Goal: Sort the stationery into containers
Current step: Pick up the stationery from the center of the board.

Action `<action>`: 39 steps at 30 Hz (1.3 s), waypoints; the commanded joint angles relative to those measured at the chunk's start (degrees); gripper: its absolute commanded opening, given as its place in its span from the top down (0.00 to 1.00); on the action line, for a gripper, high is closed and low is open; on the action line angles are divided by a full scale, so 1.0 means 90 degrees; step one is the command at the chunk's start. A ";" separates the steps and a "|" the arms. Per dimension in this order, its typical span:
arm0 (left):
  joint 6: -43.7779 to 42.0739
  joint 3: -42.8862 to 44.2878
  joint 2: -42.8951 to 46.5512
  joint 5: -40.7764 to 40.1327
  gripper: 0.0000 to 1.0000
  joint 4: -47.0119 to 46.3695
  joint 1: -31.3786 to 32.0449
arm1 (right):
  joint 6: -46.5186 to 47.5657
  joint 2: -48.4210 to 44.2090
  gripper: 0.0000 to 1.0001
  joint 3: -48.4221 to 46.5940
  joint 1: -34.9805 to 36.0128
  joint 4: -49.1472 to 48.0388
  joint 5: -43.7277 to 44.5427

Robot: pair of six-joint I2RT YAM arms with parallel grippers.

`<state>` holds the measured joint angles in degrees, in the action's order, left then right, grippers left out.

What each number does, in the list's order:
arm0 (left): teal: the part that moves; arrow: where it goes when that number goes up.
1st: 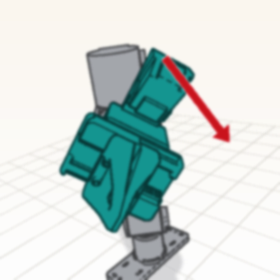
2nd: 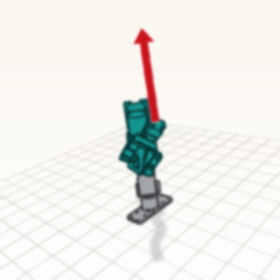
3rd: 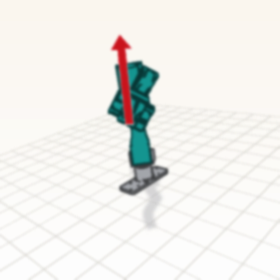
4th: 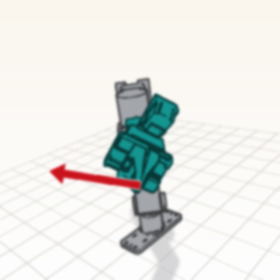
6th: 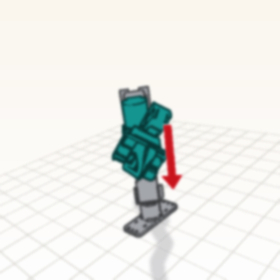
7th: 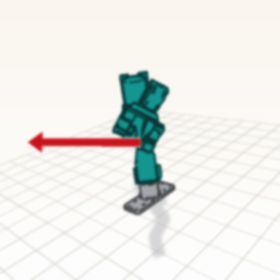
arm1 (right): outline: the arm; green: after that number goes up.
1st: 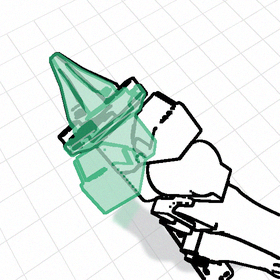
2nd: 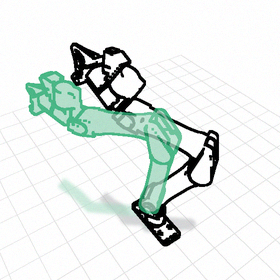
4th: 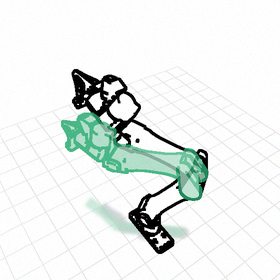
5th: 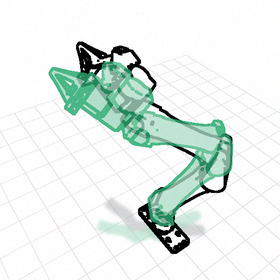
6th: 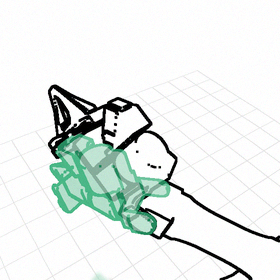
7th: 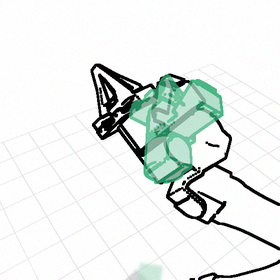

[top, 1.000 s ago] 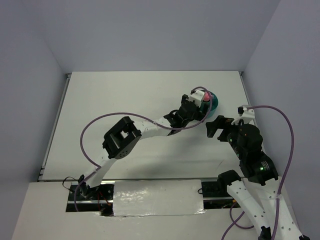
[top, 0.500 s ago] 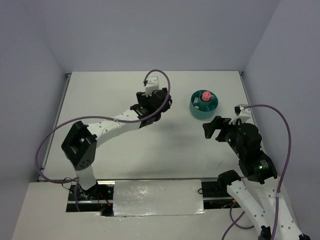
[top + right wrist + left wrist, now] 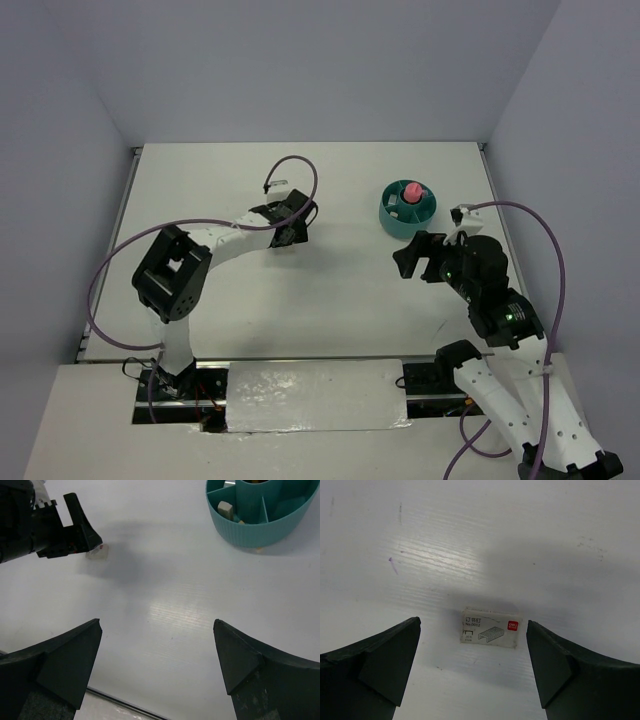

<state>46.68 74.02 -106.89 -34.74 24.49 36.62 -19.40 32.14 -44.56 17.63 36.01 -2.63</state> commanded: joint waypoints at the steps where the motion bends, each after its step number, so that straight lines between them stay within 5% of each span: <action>1: -0.0069 0.0028 -0.0251 0.0442 0.01 -0.0231 -0.0036 | 0.0104 0.0110 0.00 0.0048 -0.0015 -0.0349 -0.0284; 11: -0.0001 -0.0431 -0.0496 0.0715 0.12 -0.0621 -0.0094 | 0.0075 0.0111 0.00 0.0068 -0.0015 -0.0378 -0.0391; 13: -0.0030 -0.0577 -0.0506 0.0842 0.21 -0.0758 -0.0094 | 0.0065 0.0091 0.00 0.0107 -0.0006 -0.0436 -0.0430; 17: -0.0030 -0.0967 -0.0253 0.1125 0.61 -0.1079 -0.0094 | -0.0080 0.0071 0.00 0.0243 -0.0015 -0.0670 -0.0702; 20: -0.0311 -0.1726 0.0525 0.1506 0.79 -0.1635 -0.0027 | -0.0295 0.0110 0.00 0.0467 -0.0025 -0.1002 -0.1014; 31: -0.2626 -0.4658 0.3700 0.2902 0.82 -0.5881 0.1242 | -0.1486 0.0637 0.00 0.0925 0.0004 -0.2310 -0.2430; 39: -0.3915 -0.5363 0.4679 0.3479 0.78 -0.6940 0.2238 | -0.2082 0.1282 0.04 0.1298 0.0881 -0.3093 -0.2531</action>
<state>18.85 25.71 -66.87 -7.27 -29.02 54.63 -35.18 43.31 -33.04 22.04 13.69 -24.40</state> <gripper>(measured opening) 0.594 0.974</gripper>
